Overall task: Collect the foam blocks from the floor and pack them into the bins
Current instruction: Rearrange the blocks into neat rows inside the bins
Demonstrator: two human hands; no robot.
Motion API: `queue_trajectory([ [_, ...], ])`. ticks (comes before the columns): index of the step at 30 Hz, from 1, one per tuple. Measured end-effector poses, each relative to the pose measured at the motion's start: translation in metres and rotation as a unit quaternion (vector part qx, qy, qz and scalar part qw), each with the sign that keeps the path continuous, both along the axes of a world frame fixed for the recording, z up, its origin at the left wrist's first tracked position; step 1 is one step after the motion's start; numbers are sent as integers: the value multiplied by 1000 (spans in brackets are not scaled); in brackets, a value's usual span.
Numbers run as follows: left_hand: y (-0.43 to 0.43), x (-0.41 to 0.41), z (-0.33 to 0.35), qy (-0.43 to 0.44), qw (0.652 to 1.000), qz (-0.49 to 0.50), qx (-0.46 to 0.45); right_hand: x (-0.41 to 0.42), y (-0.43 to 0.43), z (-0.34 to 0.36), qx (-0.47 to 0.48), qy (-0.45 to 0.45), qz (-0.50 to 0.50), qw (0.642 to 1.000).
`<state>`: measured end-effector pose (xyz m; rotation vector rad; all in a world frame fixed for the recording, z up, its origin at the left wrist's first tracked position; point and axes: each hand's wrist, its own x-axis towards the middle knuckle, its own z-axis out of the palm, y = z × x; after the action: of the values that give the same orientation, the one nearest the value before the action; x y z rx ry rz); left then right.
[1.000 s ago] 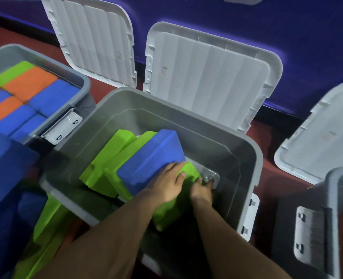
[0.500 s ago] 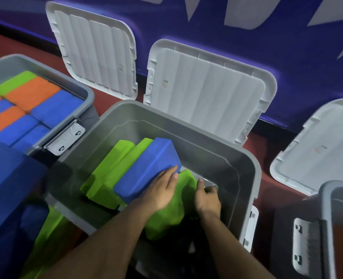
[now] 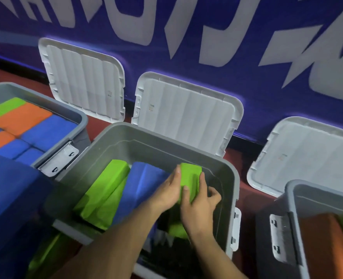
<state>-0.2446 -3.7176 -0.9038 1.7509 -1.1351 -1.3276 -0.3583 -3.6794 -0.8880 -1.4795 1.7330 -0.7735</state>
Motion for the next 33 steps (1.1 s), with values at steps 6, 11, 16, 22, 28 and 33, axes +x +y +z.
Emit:
queue_trajectory([
  [6,-6,-25,-5,38,998,-28,-48,-22,-18,-3,28,33,-30,999],
  [11,-14,-47,-21,67,996,-41,-31,-37,-25,-16,0,148,35,988],
  [16,-20,-66,-46,65,997,-37,3,-45,-37,-23,79,171,52,981],
  [22,-23,-44,-43,77,995,-53,39,-46,-25,-32,20,209,61,976],
  [28,-12,-5,-36,-26,999,-42,8,-49,-21,-43,-71,282,69,954],
  [33,-8,19,-38,-120,992,-15,-34,-28,-15,-20,-73,140,75,985],
])
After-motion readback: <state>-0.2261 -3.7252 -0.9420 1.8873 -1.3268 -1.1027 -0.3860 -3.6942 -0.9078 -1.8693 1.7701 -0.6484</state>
